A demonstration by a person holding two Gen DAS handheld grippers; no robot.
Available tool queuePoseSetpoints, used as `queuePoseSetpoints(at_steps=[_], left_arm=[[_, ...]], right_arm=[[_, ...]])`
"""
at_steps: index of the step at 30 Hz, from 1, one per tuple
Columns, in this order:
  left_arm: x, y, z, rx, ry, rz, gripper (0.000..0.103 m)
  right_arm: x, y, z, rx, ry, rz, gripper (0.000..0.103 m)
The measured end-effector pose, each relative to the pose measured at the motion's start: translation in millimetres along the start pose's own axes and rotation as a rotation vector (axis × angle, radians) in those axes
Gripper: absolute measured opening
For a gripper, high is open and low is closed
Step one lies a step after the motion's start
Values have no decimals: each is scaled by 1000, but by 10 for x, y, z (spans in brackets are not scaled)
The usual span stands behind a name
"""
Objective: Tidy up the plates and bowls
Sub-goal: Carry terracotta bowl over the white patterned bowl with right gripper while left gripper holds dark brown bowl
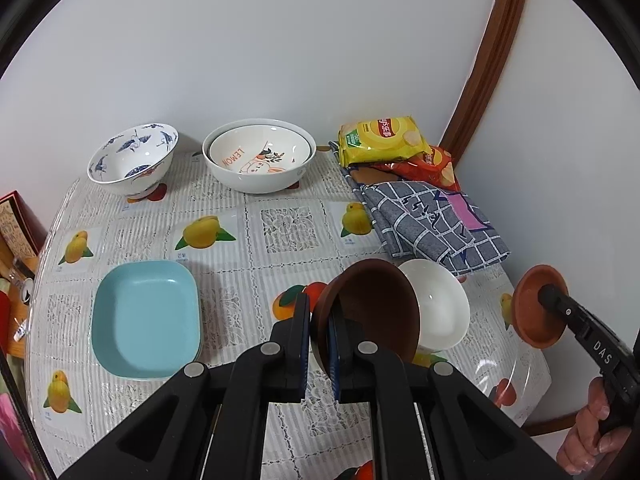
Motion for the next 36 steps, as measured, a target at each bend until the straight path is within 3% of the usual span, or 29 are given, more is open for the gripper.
queuePoseSetpoints(at_steps=[19, 36], left_arm=[[-73, 142, -142, 3, -26, -5, 8], [-87, 466, -410, -16, -68, -47, 8]], right_arm=[[-27, 188, -137, 6, -22, -22, 9], [135, 854, -309, 32, -74, -122, 9]])
Point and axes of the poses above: each gripper's, at about its wrist camera, not at the fingertips, and y roughly the way its jaws point, z to its right, x to its underside, the point moved 2 cm from there along y, roughly the way its jaws point, and after that the axes turned 13 degrees about x, right-handed, at the moved point
